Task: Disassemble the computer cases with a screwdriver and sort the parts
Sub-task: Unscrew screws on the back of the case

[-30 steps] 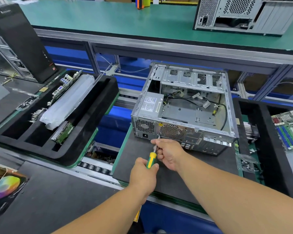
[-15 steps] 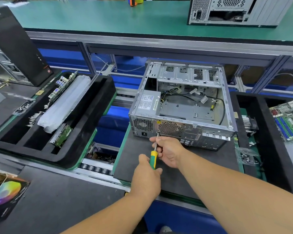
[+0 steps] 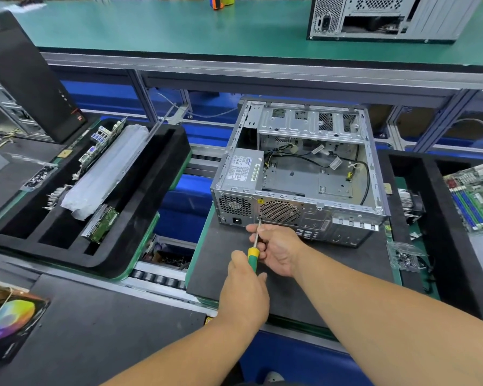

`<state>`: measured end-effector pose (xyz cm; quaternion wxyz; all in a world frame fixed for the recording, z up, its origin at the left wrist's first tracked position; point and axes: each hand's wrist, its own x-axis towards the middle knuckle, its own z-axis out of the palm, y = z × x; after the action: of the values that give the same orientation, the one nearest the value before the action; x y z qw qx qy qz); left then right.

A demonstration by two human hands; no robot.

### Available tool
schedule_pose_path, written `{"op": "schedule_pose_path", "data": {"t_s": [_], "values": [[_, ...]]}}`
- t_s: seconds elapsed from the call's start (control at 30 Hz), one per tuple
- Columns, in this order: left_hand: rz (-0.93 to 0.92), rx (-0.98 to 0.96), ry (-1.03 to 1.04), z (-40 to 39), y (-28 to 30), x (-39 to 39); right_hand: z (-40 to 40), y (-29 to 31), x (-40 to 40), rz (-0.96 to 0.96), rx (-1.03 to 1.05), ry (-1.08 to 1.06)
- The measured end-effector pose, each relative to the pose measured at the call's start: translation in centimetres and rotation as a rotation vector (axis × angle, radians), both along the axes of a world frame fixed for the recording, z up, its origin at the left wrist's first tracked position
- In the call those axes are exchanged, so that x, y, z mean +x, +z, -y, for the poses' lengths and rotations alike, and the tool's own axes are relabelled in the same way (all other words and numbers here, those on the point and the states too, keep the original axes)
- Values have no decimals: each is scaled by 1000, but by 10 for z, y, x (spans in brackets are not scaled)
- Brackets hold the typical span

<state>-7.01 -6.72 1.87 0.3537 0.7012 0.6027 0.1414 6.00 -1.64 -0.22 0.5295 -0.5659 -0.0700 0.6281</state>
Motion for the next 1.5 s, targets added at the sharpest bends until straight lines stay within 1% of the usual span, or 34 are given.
{"op": "schedule_pose_path", "data": {"t_s": [0.2, 0.43, 0.47, 0.5, 0.57, 0.6, 0.63, 0.67, 0.7, 0.8, 0.83, 0.87, 0.9, 0.93, 0.97, 1.07, 1.1, 1.13, 1.2, 1.37, 1.4, 1.43, 1.5], "values": [[-4, -16, -15, 0, 3, 1, 0, 0, 1, 24, 1, 7], [134, -92, 18, -8, -11, 0, -4, -4, 1, 113, -5, -14], [225, -168, 70, -9, -13, 0, -5, -4, 0, 129, -9, -20], [386, -317, 169, -11, -13, 0, -6, -5, 0, 144, -11, -28], [830, -795, 409, -16, -10, -2, -6, -6, -1, 153, -15, -35], [1010, -1005, 497, -18, -8, -6, -6, -7, -2, 143, -20, -30], [1094, -1130, 538, -20, -7, -10, -5, -7, -2, 132, -26, -22], [1087, -1155, 534, -23, -6, -12, -5, -7, -2, 124, -31, -12], [986, -1073, 491, -24, -6, -13, -6, -7, -2, 123, -34, -1], [428, -522, 305, -22, -10, -10, -8, -5, -3, 165, -57, 22], [303, -390, 261, -20, -13, -10, -8, -4, -4, 182, -67, 22], [242, -315, 248, -20, -16, -10, -9, -4, -5, 194, -75, 16], [243, -305, 265, -20, -17, -10, -9, -4, -6, 203, -82, 6], [303, -348, 304, -20, -18, -11, -8, -4, -7, 210, -87, -3], [391, -443, 351, -20, -17, -12, -7, -4, -7, 213, -88, -7], [744, -924, 444, -17, -9, -11, -4, -2, -5, 190, -82, 11], [841, -1037, 456, -15, -6, -13, -3, -2, -4, 177, -79, 17], [893, -1094, 456, -14, -4, -14, -2, -2, -3, 167, -74, 20], [868, -1079, 442, -14, -2, -14, -1, -2, -2, 164, -71, 19], [618, -703, 393, -10, -6, -7, -3, 2, -5, 161, -79, 13], [572, -655, 392, -10, -9, -7, -4, 2, -7, 150, -78, 0], [549, -639, 410, -10, -10, -7, -4, 2, -8, 145, -78, -14], [552, -669, 457, -12, -10, -7, -4, 0, -9, 154, -81, -28]]}}
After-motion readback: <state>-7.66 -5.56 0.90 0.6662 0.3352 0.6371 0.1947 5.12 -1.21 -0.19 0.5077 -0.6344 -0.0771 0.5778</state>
